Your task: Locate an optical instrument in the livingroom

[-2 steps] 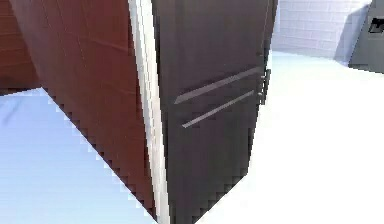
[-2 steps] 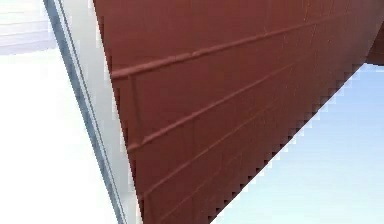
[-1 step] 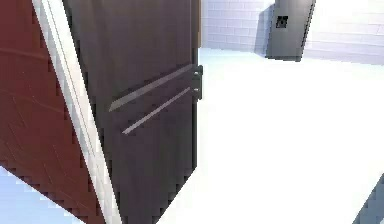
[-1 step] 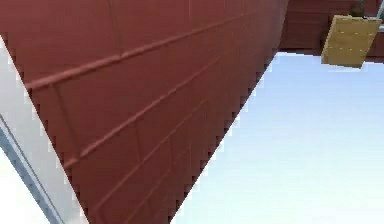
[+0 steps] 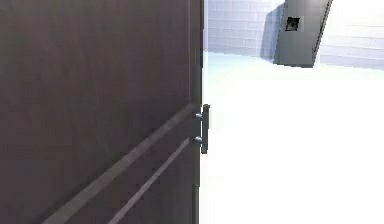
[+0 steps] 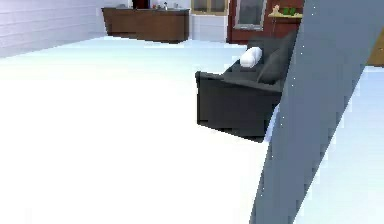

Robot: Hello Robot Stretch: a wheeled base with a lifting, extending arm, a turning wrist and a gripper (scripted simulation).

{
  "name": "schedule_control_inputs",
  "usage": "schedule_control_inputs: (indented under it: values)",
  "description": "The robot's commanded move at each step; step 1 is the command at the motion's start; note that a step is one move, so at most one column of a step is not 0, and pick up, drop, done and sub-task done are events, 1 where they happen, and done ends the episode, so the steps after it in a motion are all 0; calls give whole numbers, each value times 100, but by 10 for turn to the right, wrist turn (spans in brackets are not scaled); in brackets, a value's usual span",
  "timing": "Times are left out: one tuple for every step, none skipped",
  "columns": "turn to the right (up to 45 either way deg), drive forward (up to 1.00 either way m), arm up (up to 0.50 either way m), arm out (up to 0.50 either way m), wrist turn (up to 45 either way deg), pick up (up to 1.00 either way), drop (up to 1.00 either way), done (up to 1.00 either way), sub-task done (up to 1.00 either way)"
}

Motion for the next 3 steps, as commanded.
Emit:
schedule_control_inputs:
  values:
    - [450,0,0,0,0,0,0,0,0]
    - [360,0,0,0,0,0,0,0,0]
    - [0,45,0,0,0,0,0,0,0]
